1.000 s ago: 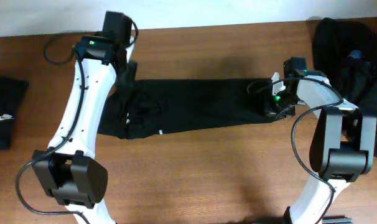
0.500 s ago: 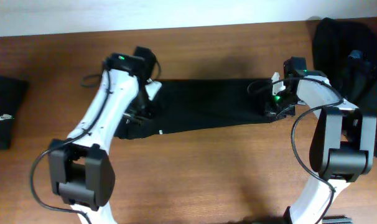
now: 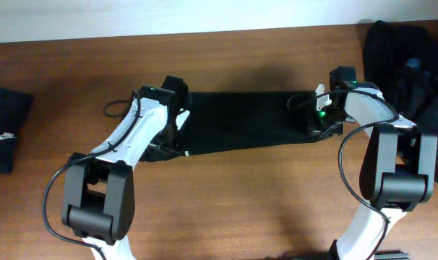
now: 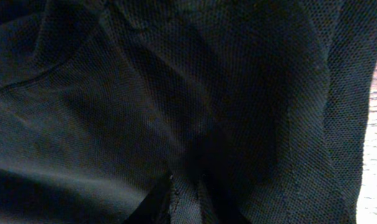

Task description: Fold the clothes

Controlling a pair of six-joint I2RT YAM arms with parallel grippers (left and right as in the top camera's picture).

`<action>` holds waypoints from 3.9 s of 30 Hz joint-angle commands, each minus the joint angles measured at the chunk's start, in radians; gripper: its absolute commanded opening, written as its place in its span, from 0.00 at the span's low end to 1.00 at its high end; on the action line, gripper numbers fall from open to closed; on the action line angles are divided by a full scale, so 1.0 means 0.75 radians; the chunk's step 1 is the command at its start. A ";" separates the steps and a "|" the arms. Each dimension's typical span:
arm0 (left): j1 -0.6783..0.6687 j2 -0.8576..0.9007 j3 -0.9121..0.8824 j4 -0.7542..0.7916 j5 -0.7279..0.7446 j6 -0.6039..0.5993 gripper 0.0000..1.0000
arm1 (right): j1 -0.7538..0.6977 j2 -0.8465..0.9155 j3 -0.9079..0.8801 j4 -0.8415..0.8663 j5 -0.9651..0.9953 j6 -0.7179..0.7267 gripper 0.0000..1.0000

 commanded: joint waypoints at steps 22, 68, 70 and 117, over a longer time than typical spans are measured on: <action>0.007 0.010 -0.075 0.168 -0.096 -0.013 0.01 | 0.001 0.055 -0.052 -0.005 0.092 -0.009 0.20; -0.082 -0.097 0.040 0.141 -0.087 0.028 0.00 | 0.001 0.055 -0.052 -0.012 0.092 -0.009 0.20; -0.083 -0.097 -0.026 0.200 -0.087 0.027 0.00 | 0.001 0.055 -0.052 -0.010 0.092 -0.009 0.20; 0.039 -0.107 0.096 0.690 -0.256 0.162 0.00 | 0.001 0.055 -0.052 -0.005 0.093 -0.010 0.27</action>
